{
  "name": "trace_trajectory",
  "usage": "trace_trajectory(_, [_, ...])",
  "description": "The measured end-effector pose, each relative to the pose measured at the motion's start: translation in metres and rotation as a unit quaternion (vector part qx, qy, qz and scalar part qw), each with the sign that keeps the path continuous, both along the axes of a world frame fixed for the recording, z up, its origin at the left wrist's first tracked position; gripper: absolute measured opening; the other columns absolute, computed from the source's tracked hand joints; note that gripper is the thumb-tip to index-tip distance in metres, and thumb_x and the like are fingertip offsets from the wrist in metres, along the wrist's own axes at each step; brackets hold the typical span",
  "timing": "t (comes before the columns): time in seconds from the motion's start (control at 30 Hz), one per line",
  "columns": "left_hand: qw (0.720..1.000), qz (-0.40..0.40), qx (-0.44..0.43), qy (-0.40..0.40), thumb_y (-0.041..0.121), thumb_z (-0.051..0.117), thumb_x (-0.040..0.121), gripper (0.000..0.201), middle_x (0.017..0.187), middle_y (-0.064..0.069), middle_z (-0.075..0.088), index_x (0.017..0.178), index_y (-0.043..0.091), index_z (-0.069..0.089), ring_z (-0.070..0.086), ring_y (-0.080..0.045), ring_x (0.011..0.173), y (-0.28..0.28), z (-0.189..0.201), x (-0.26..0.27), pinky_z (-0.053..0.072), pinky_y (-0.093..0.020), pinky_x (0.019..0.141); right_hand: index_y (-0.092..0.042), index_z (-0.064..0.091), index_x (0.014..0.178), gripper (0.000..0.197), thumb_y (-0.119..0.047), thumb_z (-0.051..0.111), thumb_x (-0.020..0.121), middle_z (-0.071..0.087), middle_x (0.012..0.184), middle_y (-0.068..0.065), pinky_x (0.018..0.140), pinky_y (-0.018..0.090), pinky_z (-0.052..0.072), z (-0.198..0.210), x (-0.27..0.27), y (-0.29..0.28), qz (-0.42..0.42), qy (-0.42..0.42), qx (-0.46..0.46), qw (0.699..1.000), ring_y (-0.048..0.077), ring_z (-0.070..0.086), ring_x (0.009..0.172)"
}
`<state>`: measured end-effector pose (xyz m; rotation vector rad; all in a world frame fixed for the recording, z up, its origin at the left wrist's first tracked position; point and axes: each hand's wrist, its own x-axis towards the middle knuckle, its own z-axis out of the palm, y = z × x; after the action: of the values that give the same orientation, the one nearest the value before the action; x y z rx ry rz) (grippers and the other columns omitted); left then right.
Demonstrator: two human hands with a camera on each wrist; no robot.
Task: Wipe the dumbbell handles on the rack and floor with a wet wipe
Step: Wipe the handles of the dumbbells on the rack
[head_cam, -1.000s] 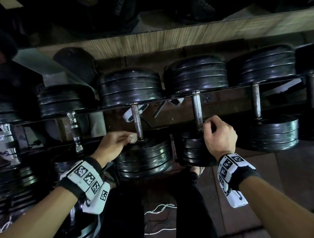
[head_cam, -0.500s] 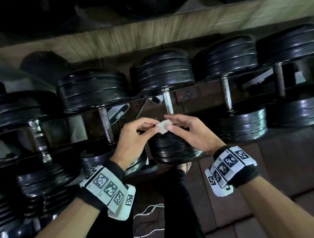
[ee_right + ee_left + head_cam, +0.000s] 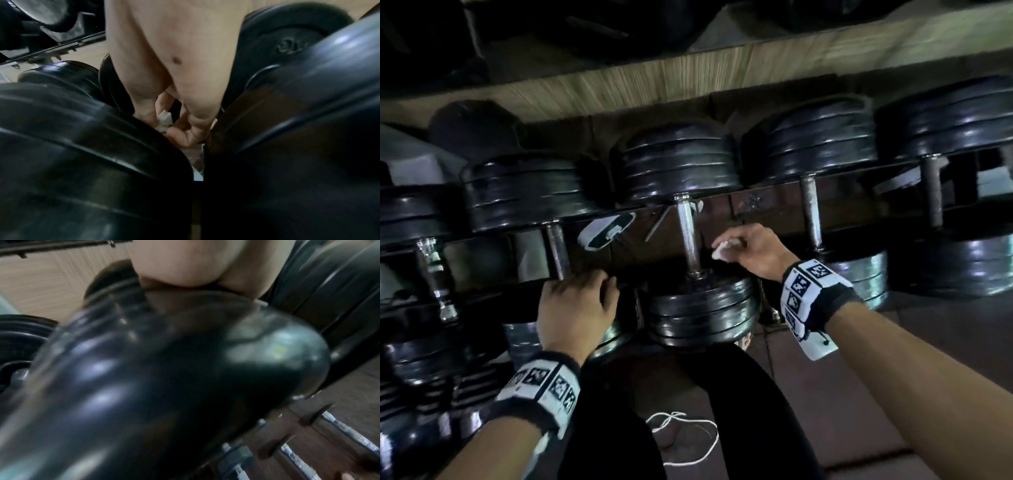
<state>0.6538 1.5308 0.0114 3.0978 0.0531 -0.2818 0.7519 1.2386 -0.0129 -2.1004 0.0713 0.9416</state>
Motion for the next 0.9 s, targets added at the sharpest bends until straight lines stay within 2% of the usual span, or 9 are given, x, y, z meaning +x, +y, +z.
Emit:
trace_trajectory(0.13, [0.995,0.067,0.010,0.070,0.041,0.051,0.087,0.035,0.057,-0.010,0.063,0.067,0.014,0.061,0.061,-0.032,0.053,-0.015,0.007,0.012,0.045,-0.037,0.063,-0.017,0.080,0.094,0.009,-0.019,0.078,0.086,0.075,0.094,-0.009,0.070,0.001,0.042,-0.002,0.004,0.007,0.015,0.052,-0.004,0.999,-0.006,0.062,0.084])
trace_trajectory(0.23, [0.995,0.070,0.004,0.077,0.041,0.050,0.088,0.037,0.058,-0.010,0.063,0.068,0.013,0.062,0.061,-0.033,0.053,-0.016,0.008,0.010,0.045,-0.037,0.061,-0.014,0.079,0.099,0.012,-0.017,0.075,0.089,0.075,0.102,-0.006,0.072,0.001,0.041,-0.001,0.005,0.013,0.050,0.042,-0.036,0.997,0.005,0.066,0.096])
trace_trajectory(0.3, [0.994,0.078,-0.002,0.070,0.040,0.050,0.088,0.036,0.059,-0.011,0.063,0.069,0.012,0.062,0.061,-0.033,0.055,-0.014,0.008,0.010,0.045,-0.036,0.060,-0.012,0.075,0.111,0.022,-0.014,0.073,0.089,0.073,0.110,0.003,0.081,0.012,0.044,-0.003,0.006,0.020,0.079,0.018,-0.082,0.993,0.017,0.065,0.106])
trace_trajectory(0.4, [0.995,0.083,-0.008,0.055,0.037,0.051,0.089,0.035,0.059,-0.011,0.062,0.069,0.011,0.062,0.061,-0.033,0.057,-0.014,0.006,0.009,0.044,-0.036,0.060,-0.007,0.066,0.127,0.046,-0.014,0.080,0.083,0.070,0.117,0.009,0.085,0.016,0.044,-0.014,0.006,0.029,0.013,0.036,-0.115,0.993,0.018,0.064,0.109])
trace_trajectory(0.47, [0.995,0.088,-0.009,0.046,0.032,0.055,0.090,0.032,0.059,-0.012,0.062,0.069,0.010,0.062,0.060,-0.033,0.057,-0.014,0.005,0.008,0.043,-0.037,0.060,-0.005,0.071,0.116,0.041,-0.014,0.084,0.078,0.070,0.105,0.006,0.083,0.018,0.045,-0.019,0.005,0.035,-0.011,0.035,-0.114,0.993,0.013,0.063,0.099])
trace_trajectory(0.57, [0.995,0.085,-0.015,0.046,0.027,0.063,0.088,0.027,0.059,-0.013,0.062,0.069,0.008,0.062,0.060,-0.034,0.057,-0.013,0.004,0.006,0.043,-0.036,0.058,-0.004,0.075,0.093,0.014,-0.014,0.078,0.084,0.067,0.091,0.008,0.074,0.024,0.044,-0.024,0.004,0.043,0.055,-0.003,-0.136,0.989,0.016,0.059,0.087])
trace_trajectory(0.7, [0.996,0.078,-0.019,0.037,0.025,0.066,0.086,0.025,0.059,-0.012,0.062,0.068,0.008,0.063,0.059,-0.033,0.054,-0.012,0.004,0.007,0.041,-0.033,0.055,-0.010,0.073,0.080,0.007,-0.007,0.073,0.086,0.066,0.092,0.011,0.087,0.038,0.051,-0.029,0.006,0.045,0.094,0.000,-0.132,0.987,0.023,0.060,0.088])
trace_trajectory(0.83, [0.997,0.074,-0.018,0.026,0.024,0.065,0.086,0.024,0.060,-0.011,0.063,0.068,0.008,0.063,0.061,-0.032,0.055,-0.013,0.002,0.006,0.039,-0.032,0.055,-0.006,0.075,0.098,0.014,-0.017,0.073,0.090,0.063,0.098,0.001,0.079,0.022,0.041,-0.023,0.008,0.040,0.124,0.001,-0.134,0.983,0.014,0.058,0.094])
trace_trajectory(0.9, [0.997,0.075,-0.020,0.026,0.024,0.064,0.086,0.023,0.061,-0.010,0.064,0.070,0.008,0.064,0.061,-0.032,0.056,-0.013,0.002,0.006,0.039,-0.032,0.055,-0.006,0.076,0.099,0.017,-0.022,0.073,0.091,0.068,0.102,0.003,0.078,0.021,0.039,-0.012,0.006,0.034,0.132,-0.005,-0.128,0.983,0.016,0.060,0.096])
